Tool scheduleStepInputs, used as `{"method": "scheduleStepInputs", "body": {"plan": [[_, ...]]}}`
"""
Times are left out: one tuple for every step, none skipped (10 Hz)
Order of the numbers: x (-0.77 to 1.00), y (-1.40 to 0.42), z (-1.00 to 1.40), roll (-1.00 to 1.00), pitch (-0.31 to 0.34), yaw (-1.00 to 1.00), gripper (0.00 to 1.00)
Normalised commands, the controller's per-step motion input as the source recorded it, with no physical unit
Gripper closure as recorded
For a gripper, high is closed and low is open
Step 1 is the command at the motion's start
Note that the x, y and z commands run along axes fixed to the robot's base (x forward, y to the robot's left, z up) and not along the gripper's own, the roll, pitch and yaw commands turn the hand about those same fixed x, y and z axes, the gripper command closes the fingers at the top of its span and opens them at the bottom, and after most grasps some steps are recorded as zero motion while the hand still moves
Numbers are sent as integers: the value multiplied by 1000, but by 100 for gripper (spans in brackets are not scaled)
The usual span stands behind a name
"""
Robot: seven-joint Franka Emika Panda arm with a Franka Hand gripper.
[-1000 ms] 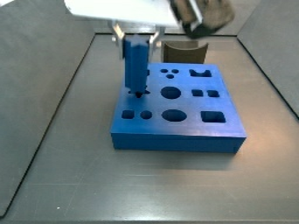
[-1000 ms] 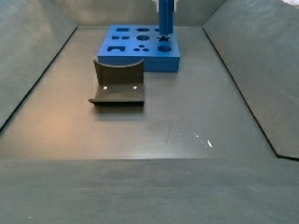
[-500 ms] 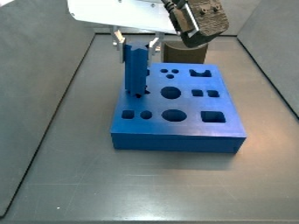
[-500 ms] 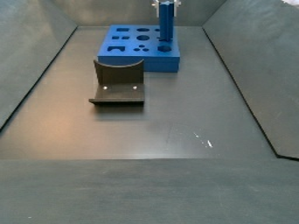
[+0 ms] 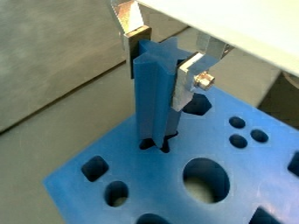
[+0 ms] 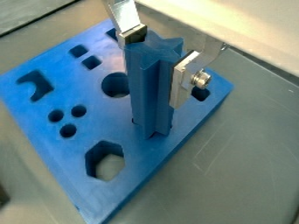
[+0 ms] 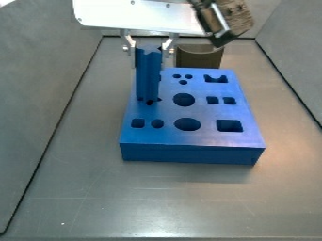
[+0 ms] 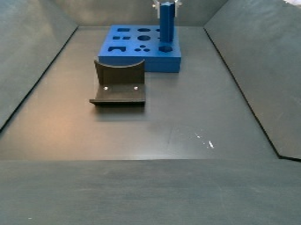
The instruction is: Insert the star object.
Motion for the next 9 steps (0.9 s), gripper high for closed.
{"method": "scheduleStepInputs", "body": {"plan": [[157,-71,-409,133,0,580,100],[186,-63,-506,39,0,400,100],[137,-34,-551,0,0,360,100],[0,-23,-560,31,-66,474,100],[-77,0,-577,81,-116,591,100],[-43,0,-583,74,-111,566,100],[-40,0,-597,36,-104,431,100],[-137,0,-717,0,-141,417,100],[-183,0,-746,-20,-150,349,100]]}}
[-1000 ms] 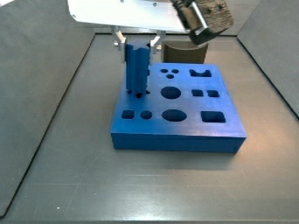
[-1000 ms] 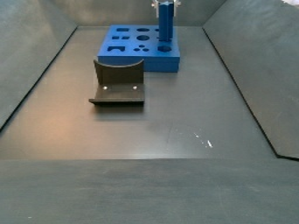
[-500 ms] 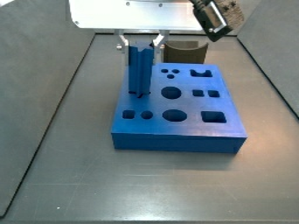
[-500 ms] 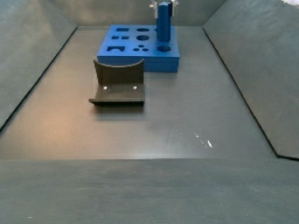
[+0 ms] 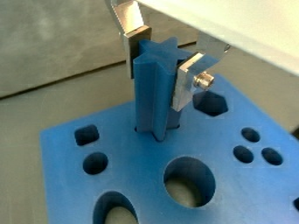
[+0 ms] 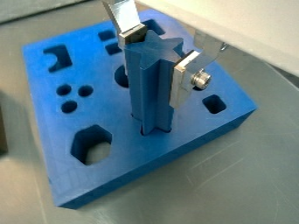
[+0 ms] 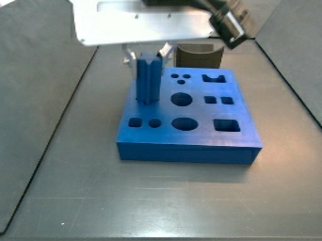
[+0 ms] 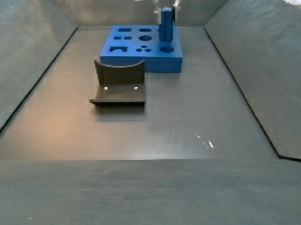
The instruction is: Insert the star object.
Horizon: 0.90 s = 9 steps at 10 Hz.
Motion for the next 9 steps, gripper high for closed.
{"method": "scheduleStepInputs", "body": {"plan": [[-140,0,-683,-63,-146,226,100],[-134,0,-657,-71,-147,166,100],[-89,0,-637,-79,-151,137,100],[-37,0,-546,-79,-144,111,100],[-60,0,-446,-10,-127,9,100],[-146,0,-629,41,-136,0,100],[-186,9,-791,223,-100,0,100],[-166,111,-606,333,-4,-114,100],[-94,157,-554,346,0,-183,100]]}}
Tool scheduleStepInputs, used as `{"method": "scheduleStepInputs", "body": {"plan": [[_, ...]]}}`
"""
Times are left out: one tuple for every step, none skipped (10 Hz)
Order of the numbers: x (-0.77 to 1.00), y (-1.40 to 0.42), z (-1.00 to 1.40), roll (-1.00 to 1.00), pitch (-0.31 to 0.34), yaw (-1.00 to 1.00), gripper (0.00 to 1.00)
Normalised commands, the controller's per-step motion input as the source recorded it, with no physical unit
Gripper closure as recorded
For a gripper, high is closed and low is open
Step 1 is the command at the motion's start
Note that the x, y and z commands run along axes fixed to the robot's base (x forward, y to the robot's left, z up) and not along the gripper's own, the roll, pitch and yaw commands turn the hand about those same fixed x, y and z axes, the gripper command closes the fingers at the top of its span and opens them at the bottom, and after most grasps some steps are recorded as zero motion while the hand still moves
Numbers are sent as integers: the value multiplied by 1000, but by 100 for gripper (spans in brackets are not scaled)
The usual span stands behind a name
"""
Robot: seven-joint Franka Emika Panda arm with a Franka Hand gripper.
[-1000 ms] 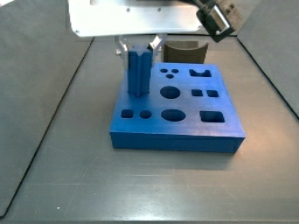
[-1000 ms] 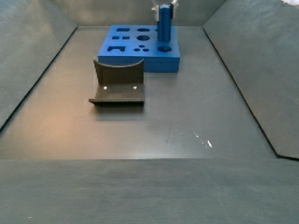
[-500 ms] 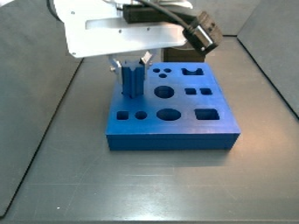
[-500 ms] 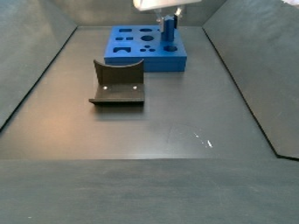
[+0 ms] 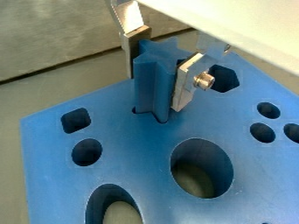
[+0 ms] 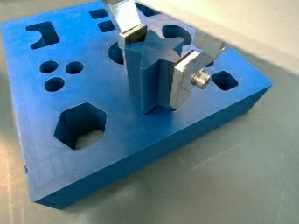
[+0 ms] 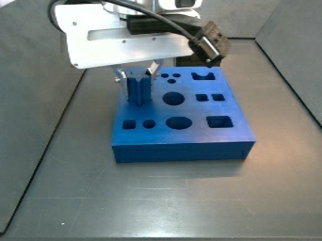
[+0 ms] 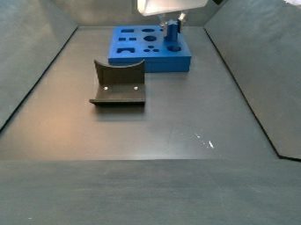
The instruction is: Insert the star object.
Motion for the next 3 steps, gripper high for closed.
{"method": "scheduleStepInputs", "body": {"plan": [[-3,69,-340,101,0,-231,100],[0,89,0,-64,0,-23,100],[0,0,0,0,0,0,100]]}}
